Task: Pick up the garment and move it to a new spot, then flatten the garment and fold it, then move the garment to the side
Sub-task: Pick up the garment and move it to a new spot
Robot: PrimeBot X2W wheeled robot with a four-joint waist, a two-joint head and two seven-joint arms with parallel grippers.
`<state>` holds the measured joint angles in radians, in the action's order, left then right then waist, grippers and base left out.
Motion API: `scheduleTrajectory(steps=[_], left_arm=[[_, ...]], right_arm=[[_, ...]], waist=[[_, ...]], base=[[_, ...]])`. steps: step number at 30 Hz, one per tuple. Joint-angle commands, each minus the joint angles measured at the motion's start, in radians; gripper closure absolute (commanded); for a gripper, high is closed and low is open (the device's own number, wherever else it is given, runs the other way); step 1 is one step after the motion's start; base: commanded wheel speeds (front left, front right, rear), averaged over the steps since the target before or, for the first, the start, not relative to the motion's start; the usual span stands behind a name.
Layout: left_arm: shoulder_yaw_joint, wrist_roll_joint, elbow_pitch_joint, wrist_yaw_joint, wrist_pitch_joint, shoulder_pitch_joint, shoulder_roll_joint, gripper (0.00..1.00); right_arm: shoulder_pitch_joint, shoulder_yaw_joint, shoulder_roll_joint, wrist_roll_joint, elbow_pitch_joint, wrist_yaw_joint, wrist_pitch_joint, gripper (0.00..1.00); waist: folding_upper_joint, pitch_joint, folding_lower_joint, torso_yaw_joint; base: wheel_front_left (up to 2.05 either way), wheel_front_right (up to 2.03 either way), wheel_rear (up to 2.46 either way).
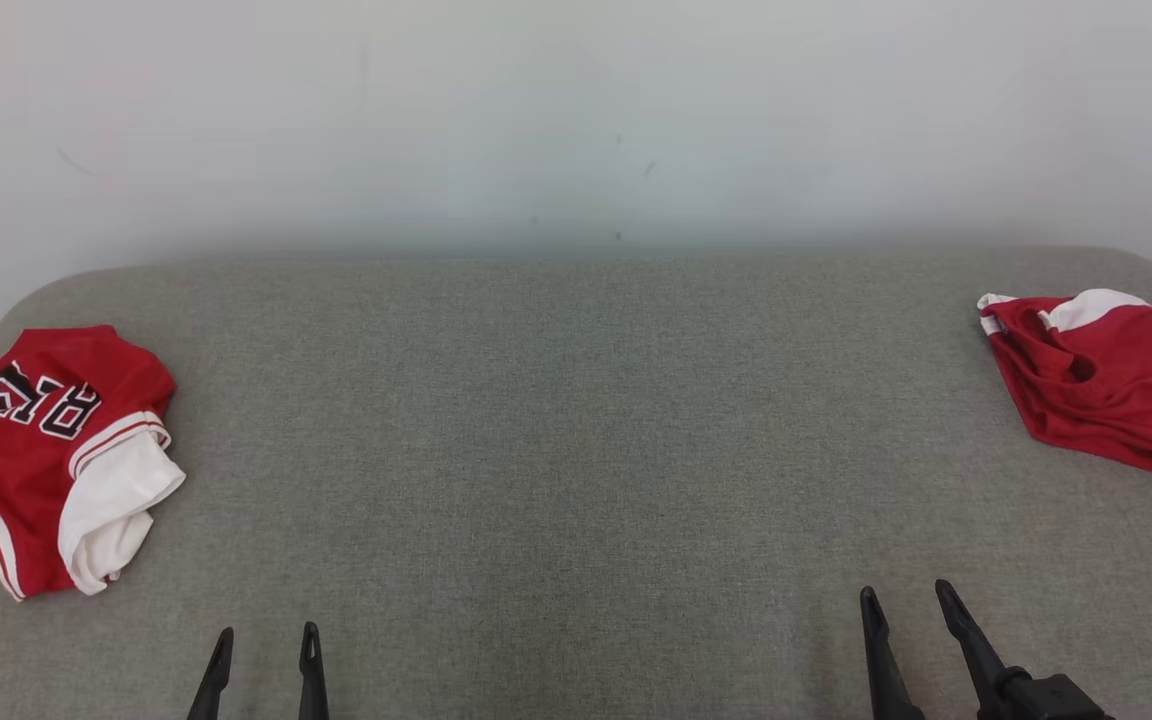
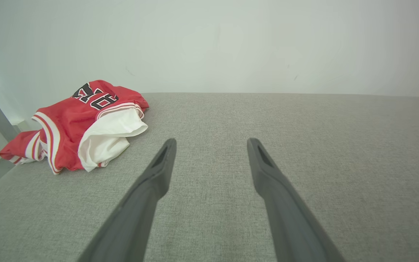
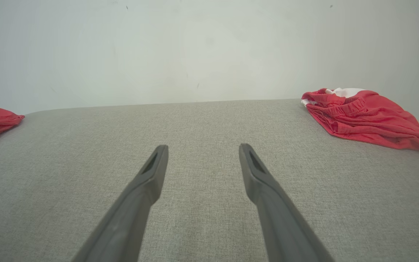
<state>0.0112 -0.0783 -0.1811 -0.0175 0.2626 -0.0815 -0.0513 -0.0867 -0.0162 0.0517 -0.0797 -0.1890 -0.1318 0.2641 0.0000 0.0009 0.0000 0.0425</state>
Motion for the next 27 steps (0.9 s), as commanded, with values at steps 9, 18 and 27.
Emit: scheduleTrajectory(steps=[9, 18, 27], left_arm=[[-0.005, -0.006, 0.000, 0.007, 0.003, -0.012, 0.002, 0.00], [-0.008, -0.008, 0.005, 0.007, 0.003, -0.010, 0.002, 0.00], [-0.007, -0.007, 0.005, 0.010, 0.003, -0.008, 0.002, 0.00]], right_arm=[[-0.010, 0.004, -0.003, -0.011, 0.010, 0.002, 0.000, 0.00], [-0.007, 0.003, -0.003, -0.010, 0.008, 0.002, 0.000, 0.00], [-0.006, 0.000, -0.003, -0.011, 0.005, 0.002, 0.000, 0.00]], waist=[[0.0000, -0.002, 0.0000, 0.013], [0.0000, 0.002, 0.0000, 0.014], [0.0000, 0.000, 0.0000, 0.012]], base=[[0.00, 0.00, 0.00], [0.00, 0.00, 0.00], [0.00, 0.00, 0.00]])
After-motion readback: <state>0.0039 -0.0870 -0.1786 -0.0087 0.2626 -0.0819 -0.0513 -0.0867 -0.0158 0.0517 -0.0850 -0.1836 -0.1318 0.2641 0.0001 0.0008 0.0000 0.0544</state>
